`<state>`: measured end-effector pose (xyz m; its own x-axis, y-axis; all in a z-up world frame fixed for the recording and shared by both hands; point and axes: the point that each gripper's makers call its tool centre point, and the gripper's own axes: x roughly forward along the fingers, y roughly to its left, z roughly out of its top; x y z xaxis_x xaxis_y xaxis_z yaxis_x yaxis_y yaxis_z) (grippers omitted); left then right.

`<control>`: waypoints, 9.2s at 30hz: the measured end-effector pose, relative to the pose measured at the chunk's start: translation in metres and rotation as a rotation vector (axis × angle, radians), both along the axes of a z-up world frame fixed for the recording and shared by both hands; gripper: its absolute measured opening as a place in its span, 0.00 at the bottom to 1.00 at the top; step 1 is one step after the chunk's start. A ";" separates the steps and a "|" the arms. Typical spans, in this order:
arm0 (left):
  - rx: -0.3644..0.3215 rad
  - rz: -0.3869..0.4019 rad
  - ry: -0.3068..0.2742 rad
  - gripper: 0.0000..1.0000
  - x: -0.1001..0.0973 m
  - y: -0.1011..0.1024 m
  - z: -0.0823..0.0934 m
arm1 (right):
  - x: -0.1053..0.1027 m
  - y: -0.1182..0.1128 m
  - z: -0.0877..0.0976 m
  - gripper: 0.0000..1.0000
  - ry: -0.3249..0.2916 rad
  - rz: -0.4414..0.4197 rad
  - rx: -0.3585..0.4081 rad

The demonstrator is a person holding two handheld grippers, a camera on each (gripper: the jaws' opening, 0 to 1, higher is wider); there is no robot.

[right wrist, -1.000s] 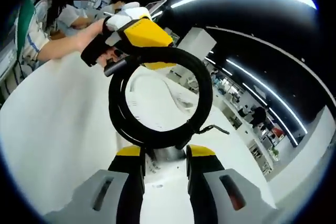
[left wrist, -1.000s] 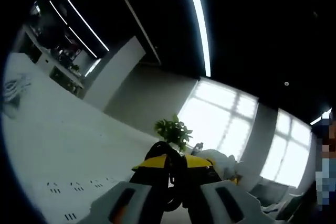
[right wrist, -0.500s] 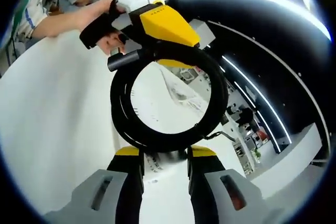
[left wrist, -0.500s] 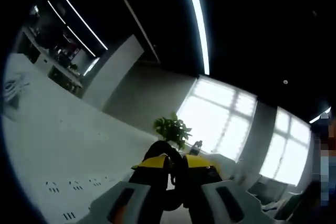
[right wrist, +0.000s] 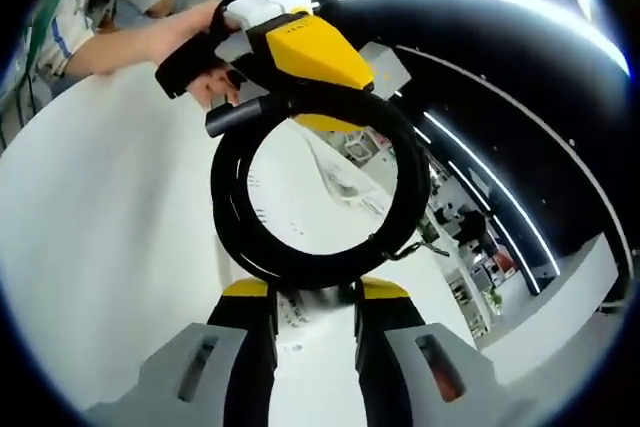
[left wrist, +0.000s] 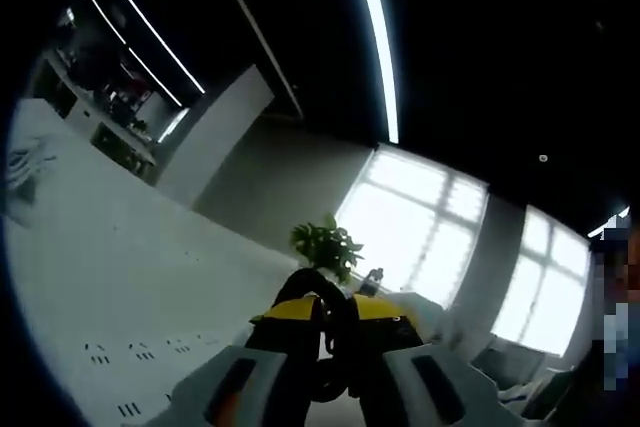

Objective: Straighten the power strip on the desk, plug the charger into it

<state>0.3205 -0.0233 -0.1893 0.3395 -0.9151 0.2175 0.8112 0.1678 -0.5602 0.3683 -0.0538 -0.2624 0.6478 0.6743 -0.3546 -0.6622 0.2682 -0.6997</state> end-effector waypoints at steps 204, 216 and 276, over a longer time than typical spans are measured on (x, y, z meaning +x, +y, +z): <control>0.057 0.141 0.058 0.11 0.030 0.029 -0.015 | 0.011 0.009 -0.027 0.29 0.252 0.042 -0.201; 0.082 0.158 0.045 0.11 0.032 0.031 -0.016 | 0.011 0.008 -0.027 0.31 0.226 0.067 -0.095; 0.529 0.274 -0.266 0.16 0.047 0.054 -0.050 | -0.001 -0.023 -0.021 0.30 0.453 -0.110 0.369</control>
<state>0.3671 0.0307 -0.2391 0.5722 -0.8098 -0.1294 0.7997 0.5860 -0.1310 0.3673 -0.0765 -0.2833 0.5599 0.7431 -0.3665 -0.8275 0.5240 -0.2015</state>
